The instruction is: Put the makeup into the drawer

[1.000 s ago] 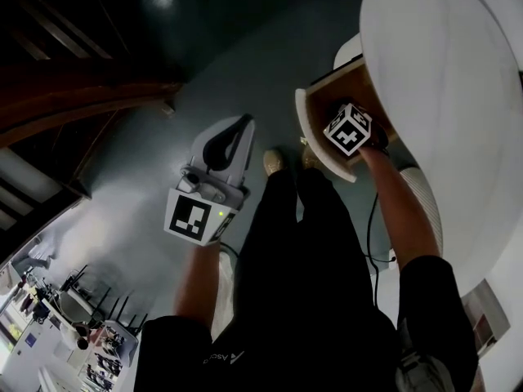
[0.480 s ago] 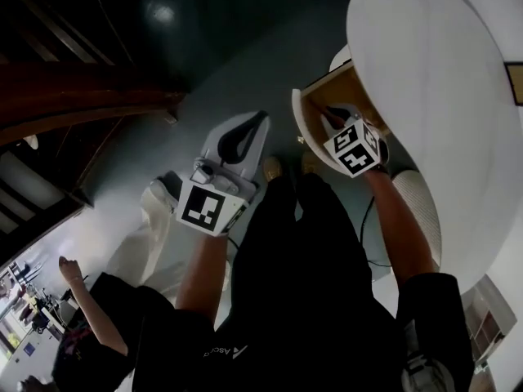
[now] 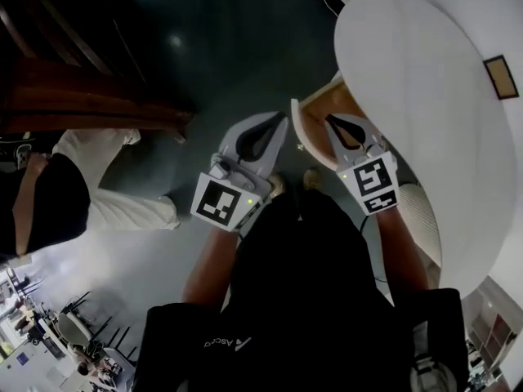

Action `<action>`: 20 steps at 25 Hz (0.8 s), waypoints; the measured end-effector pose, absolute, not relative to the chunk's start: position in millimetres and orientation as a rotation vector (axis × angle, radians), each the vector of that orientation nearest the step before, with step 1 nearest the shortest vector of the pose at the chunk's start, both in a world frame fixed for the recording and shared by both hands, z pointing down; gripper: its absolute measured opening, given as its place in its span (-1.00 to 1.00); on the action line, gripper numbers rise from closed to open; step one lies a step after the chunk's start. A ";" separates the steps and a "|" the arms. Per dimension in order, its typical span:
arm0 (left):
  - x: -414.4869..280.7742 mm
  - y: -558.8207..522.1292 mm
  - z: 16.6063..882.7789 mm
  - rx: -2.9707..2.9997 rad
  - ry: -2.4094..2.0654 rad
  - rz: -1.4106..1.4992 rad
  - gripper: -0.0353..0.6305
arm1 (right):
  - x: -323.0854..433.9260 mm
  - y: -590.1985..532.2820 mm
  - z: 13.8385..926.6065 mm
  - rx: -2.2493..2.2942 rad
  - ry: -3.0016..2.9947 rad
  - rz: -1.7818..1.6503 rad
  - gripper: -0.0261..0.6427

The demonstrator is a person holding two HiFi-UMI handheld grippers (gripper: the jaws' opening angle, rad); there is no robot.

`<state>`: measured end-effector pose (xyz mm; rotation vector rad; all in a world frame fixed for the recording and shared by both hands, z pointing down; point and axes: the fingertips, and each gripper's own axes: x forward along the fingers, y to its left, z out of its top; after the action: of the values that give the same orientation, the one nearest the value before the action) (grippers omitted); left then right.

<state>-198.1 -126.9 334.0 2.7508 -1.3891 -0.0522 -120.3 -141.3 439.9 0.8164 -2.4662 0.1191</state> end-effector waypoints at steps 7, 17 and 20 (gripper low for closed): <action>-192.7 -108.6 290.2 2.826 -1.370 -0.107 -0.86 | -132.3 -117.3 334.9 0.947 -2.736 0.038 -0.91; -183.3 -88.6 254.4 2.914 -1.317 -0.172 -0.86 | -131.5 -84.4 264.4 1.014 -2.965 -0.031 -0.91; -180.2 -83.6 245.0 2.922 -1.296 -0.191 -0.86 | -125.2 -80.8 259.6 1.020 -2.976 -0.087 -0.91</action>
<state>-180.2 -83.6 245.0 2.9219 -1.2956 -0.1911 -125.2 -80.8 259.6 1.0200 -2.9757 -0.0871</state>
